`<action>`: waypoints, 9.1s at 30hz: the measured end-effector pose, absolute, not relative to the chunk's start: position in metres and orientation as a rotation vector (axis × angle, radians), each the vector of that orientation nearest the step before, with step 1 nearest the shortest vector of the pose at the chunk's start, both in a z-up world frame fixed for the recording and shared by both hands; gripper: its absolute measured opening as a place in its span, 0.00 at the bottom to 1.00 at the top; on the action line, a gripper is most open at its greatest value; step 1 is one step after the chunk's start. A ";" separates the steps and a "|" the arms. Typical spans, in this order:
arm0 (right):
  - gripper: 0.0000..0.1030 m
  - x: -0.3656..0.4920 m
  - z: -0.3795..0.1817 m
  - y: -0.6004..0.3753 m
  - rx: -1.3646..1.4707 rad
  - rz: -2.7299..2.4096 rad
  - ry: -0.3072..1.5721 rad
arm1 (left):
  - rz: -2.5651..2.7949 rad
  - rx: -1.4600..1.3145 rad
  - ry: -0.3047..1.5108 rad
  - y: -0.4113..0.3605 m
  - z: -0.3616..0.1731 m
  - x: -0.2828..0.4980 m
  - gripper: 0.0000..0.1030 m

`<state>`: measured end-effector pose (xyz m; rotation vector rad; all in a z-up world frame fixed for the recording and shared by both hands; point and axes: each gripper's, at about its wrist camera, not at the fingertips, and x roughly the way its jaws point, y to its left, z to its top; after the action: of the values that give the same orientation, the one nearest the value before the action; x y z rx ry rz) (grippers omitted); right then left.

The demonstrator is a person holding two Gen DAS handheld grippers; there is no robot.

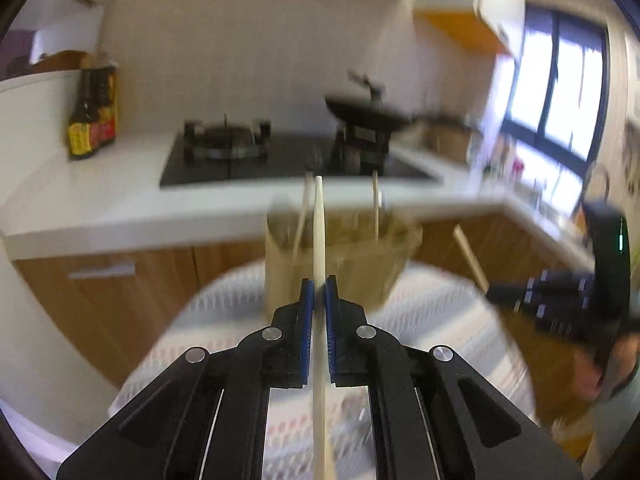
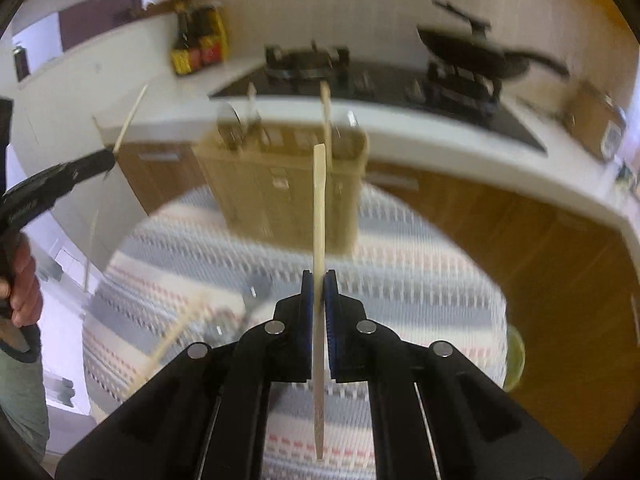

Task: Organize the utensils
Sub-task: 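Lift both chopsticks upright and carry them over the beige basket, then open both tools to drop the chopsticks into the basket, then move both open tools back down over the clear spoons, then grasp a clear spoon by its handle with the left tool while the right tool grasps another, then lift both clear spoons upright and carry them over the beige basket, then open both tools to drop the clear spoons into the basket, then move the left tool over the chopstick pair while the right tool moves over the last spoon, then grasp the chopstick pair with the left tool while the right tool grasps the last clear spoon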

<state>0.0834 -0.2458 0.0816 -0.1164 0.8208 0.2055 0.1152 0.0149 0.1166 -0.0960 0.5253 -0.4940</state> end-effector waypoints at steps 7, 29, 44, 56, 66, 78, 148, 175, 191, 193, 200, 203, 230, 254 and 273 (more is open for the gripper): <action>0.04 0.121 0.114 -0.236 -0.066 0.264 0.687 | -0.476 -0.220 0.339 0.014 0.151 0.140 0.04; 0.04 0.235 0.102 -0.260 0.139 0.236 0.304 | -0.251 -0.189 0.061 -0.036 0.135 0.219 0.04; 0.09 0.193 0.079 -0.264 0.139 0.251 0.371 | -0.333 -0.190 0.124 -0.016 0.107 0.198 0.38; 0.61 0.117 0.085 -0.262 0.132 0.224 0.528 | -0.480 -0.097 0.278 0.016 0.100 0.126 0.60; 0.61 0.090 0.046 -0.240 0.077 0.158 0.863 | -0.469 -0.004 0.495 0.027 0.075 0.083 0.62; 0.48 0.075 -0.020 -0.242 0.128 0.126 1.111 | -0.454 0.151 0.817 0.020 0.011 0.070 0.62; 0.09 0.083 0.083 -0.218 0.043 0.327 0.814 | -0.576 -0.083 0.603 -0.031 0.099 0.082 0.09; 0.09 0.206 0.123 -0.257 0.140 0.253 0.286 | -0.386 -0.300 0.077 -0.018 0.132 0.195 0.10; 0.10 0.214 0.075 -0.257 0.106 0.225 0.322 | -0.392 -0.213 0.134 -0.020 0.090 0.215 0.18; 0.17 0.207 0.073 -0.260 0.122 0.245 0.349 | -0.403 -0.221 0.149 -0.014 0.089 0.209 0.35; 0.27 0.170 0.070 -0.269 0.150 0.247 0.423 | -0.446 -0.296 0.198 0.016 0.094 0.183 0.40; 0.27 0.153 0.072 -0.267 0.142 0.232 0.466 | -0.472 -0.317 0.213 0.028 0.100 0.168 0.43; 0.27 0.113 -0.026 -0.236 0.102 0.190 1.257 | -0.520 -0.028 0.764 0.013 0.048 0.077 0.49; 0.12 0.122 -0.068 -0.199 -0.051 0.056 1.356 | -0.487 0.261 1.194 -0.025 -0.053 0.116 0.34; 0.10 0.101 -0.053 -0.213 0.058 0.202 1.301 | -0.410 0.310 1.037 -0.054 -0.032 0.086 0.10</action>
<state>0.1006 -0.2135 -0.0532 0.0583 1.3012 0.2020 0.0863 -0.0535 -0.0321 0.3102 1.0375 -0.4101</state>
